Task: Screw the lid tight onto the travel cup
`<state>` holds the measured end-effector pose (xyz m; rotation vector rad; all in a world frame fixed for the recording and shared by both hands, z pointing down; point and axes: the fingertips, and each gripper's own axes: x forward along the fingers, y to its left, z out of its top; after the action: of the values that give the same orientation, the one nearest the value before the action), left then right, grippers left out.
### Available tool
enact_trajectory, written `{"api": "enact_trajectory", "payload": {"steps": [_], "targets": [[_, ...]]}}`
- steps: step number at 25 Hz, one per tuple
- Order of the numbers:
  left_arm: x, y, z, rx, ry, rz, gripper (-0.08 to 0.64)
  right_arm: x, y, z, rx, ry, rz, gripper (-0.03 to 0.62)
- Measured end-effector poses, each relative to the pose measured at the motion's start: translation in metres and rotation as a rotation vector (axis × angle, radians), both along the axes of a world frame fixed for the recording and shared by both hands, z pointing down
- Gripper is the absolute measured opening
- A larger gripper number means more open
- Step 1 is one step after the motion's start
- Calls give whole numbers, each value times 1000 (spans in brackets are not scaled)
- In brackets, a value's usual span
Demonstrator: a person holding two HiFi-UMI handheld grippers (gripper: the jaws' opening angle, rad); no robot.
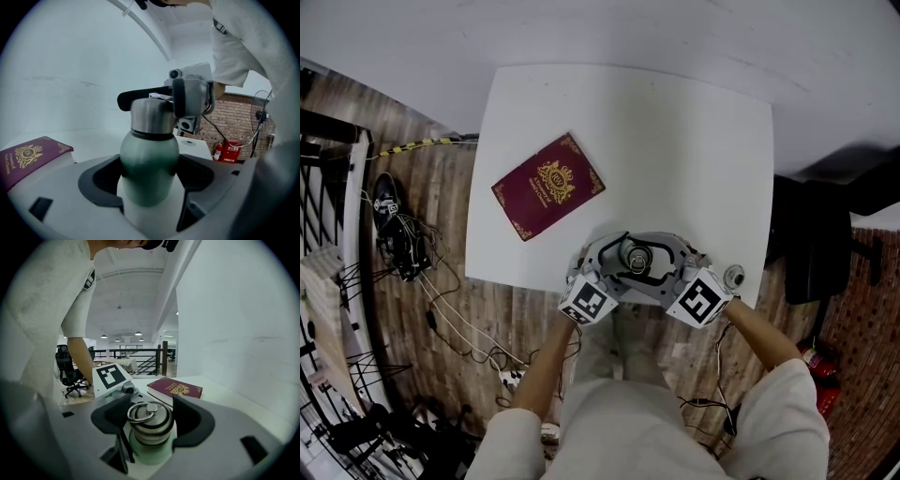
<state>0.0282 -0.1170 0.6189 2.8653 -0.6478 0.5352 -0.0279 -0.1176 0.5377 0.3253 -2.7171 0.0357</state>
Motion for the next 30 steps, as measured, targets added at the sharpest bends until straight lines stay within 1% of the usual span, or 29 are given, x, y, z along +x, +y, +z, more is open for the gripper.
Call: {"api": "enact_trajectory", "payload": {"steps": [6,13,21,24,30], "targets": [[-1,-1,0,6,-3,-3,351,2,-5,0,32,-13,149,275],[0,0,1,6,-2,-3,351,5,-10,0,37,-23,320,275],[0,0,-2,3,-6,-6,351,12,-19,-4,45,-66,574,275],[-1,0,2,0,-11,-9,351,13,-21,-3,67,-58,639,275],[-1,1,3,-1,-9,-11,351,16,-23,-3,80,-58,751,275]]}}
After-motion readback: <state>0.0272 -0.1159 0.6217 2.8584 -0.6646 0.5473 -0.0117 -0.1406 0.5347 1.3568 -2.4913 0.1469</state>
